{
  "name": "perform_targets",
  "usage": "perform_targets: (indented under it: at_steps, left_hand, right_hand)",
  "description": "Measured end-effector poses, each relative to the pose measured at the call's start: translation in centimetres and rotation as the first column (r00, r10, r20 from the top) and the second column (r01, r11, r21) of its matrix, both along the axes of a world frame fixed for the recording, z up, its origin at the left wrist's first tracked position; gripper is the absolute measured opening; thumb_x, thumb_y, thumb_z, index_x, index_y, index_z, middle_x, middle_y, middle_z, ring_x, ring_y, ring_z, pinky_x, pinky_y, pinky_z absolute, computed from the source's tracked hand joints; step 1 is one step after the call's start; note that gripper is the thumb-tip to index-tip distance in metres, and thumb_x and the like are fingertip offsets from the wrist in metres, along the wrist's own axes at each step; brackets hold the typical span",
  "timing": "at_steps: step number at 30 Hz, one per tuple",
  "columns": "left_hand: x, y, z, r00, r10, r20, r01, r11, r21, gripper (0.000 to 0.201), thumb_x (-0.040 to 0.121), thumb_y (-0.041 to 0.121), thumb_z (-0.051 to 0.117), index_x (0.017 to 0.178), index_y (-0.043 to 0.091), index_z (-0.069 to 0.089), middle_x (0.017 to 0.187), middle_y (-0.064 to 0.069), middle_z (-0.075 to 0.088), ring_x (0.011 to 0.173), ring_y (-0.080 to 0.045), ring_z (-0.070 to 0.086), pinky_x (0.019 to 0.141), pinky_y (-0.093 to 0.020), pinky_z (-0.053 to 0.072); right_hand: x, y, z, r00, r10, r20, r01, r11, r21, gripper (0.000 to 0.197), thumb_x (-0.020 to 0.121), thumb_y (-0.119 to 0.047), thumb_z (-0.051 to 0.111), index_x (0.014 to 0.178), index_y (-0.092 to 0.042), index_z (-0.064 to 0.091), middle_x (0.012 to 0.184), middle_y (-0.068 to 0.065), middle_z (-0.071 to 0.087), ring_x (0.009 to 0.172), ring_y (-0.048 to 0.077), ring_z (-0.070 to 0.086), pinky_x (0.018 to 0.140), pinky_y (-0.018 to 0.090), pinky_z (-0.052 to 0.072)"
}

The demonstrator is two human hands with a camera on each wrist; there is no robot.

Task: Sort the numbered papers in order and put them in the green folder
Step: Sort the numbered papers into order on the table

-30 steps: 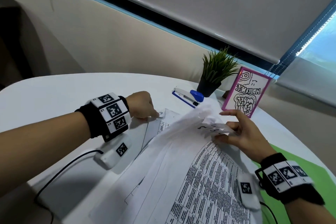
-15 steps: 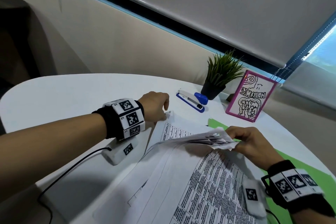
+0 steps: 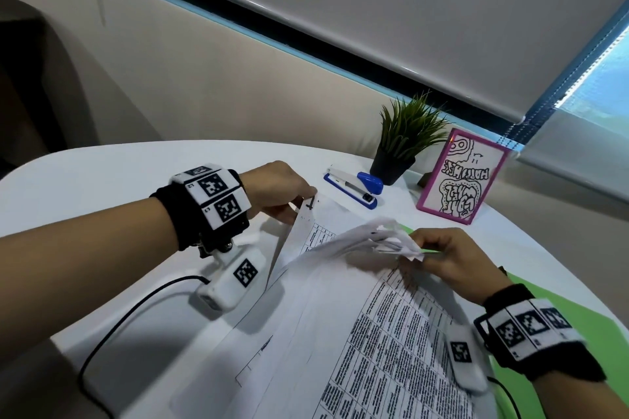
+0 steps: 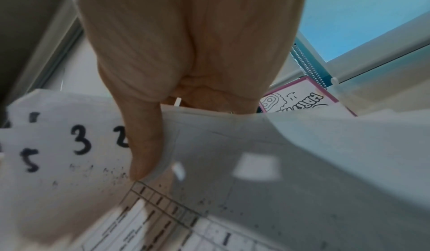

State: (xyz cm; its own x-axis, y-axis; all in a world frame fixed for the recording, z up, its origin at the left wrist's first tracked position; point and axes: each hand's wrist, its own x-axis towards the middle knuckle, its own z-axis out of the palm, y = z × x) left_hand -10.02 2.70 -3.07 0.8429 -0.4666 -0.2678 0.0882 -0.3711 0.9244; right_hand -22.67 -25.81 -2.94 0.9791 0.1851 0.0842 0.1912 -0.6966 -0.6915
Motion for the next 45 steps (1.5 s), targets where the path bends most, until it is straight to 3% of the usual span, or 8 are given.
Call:
perform_targets:
  at_steps: [5,9,15,26,31,37,41,45]
  left_hand:
    - [-0.5,1.2,-1.4,0.969,-0.239,0.065,0.214,0.941,0.262,0.033,0.085,0.008,0.069,0.056,0.01,0.054,0.056,-0.01,0.054,0.058,-0.026,0.053,0.065,-0.029,0.045]
    - [-0.4,1.1,-1.2,0.963,-0.06,0.262,-0.007,0.969,0.248,0.033,0.089,0.012,0.063,0.057,0.013,0.059,0.058,-0.006,0.06,0.055,-0.022,0.059,0.062,-0.026,0.051]
    - [0.7,2.3,3.5,0.629,0.382,0.677,-0.453,0.888,-0.081,0.019,0.101,0.025,0.048,0.091,0.015,0.061,0.074,0.002,0.057,0.063,-0.012,0.052,0.052,-0.023,0.033]
    - [-7.1,3.9,14.9,0.119,0.479,0.87,-0.078,0.878,-0.472,0.032,0.104,0.028,0.043,0.09,0.005,0.061,0.079,-0.003,0.064,0.071,-0.013,0.065,0.067,-0.027,0.05]
    - [-6.0,1.9,14.5,0.248,0.491,0.835,-0.109,0.871,-0.479,0.024,0.098,0.027,0.049,0.09,0.009,0.063,0.079,-0.008,0.062,0.07,-0.02,0.058,0.062,-0.037,0.048]
    - [-1.3,-1.1,8.6,0.561,0.463,0.686,-0.388,0.879,-0.277,0.03,0.098,0.03,0.051,0.084,0.007,0.064,0.08,-0.009,0.066,0.075,-0.03,0.061,0.066,-0.038,0.047]
    - [-3.3,-3.0,3.6,0.688,0.011,0.725,-0.273,0.93,0.245,0.03,0.096,0.021,0.047,0.067,0.013,0.048,0.069,-0.007,0.055,0.074,-0.03,0.054,0.062,-0.032,0.033]
    - [-7.2,-5.0,-1.7,0.714,-0.403,0.572,-0.056,0.782,0.621,0.019,0.098,0.02,0.038,0.08,0.015,0.044,0.085,-0.009,0.058,0.08,-0.027,0.055,0.062,-0.031,0.031]
  right_hand:
    - [1.3,0.0,-1.1,0.997,-0.072,-0.021,0.065,0.971,-0.228,0.008,0.086,-0.03,0.073,0.087,-0.023,0.068,0.084,-0.003,0.073,0.078,0.014,0.067,0.07,0.033,0.053]
    - [2.3,-0.1,-1.7,0.995,-0.098,-0.002,0.092,0.937,-0.338,0.019,0.087,-0.039,0.069,0.085,-0.027,0.056,0.076,-0.017,0.058,0.068,-0.005,0.05,0.065,0.019,0.038]
    - [2.5,0.2,-1.3,0.993,-0.109,-0.04,0.088,0.932,-0.351,0.011,0.088,-0.037,0.069,0.085,-0.027,0.064,0.078,-0.007,0.066,0.067,0.006,0.057,0.064,0.028,0.046]
    - [1.5,1.3,0.3,0.963,-0.212,-0.167,0.139,0.92,-0.366,0.024,0.08,-0.044,0.076,0.091,-0.039,0.055,0.088,-0.017,0.062,0.081,-0.003,0.057,0.07,0.019,0.041]
    - [0.8,1.2,1.5,0.947,-0.22,-0.235,0.152,0.948,-0.278,0.036,0.088,-0.03,0.068,0.121,-0.021,0.058,0.115,0.008,0.065,0.108,0.026,0.059,0.101,0.042,0.045]
    - [-0.1,0.6,2.3,0.926,-0.285,-0.249,0.224,0.943,-0.247,0.037,0.098,0.004,0.044,0.135,0.009,0.045,0.139,0.022,0.05,0.129,0.033,0.049,0.096,0.025,0.039]
    - [0.4,-0.3,1.6,0.915,-0.316,-0.249,0.33,0.944,0.015,0.031,0.1,-0.005,0.044,0.126,0.009,0.054,0.096,0.006,0.066,0.078,0.002,0.062,0.088,0.026,0.047]
    - [2.6,-2.0,-0.1,0.875,-0.292,-0.387,0.376,0.913,0.161,0.07,0.09,-0.068,0.028,0.09,-0.014,0.072,0.073,0.0,0.056,0.057,0.005,0.05,0.066,0.027,0.041]
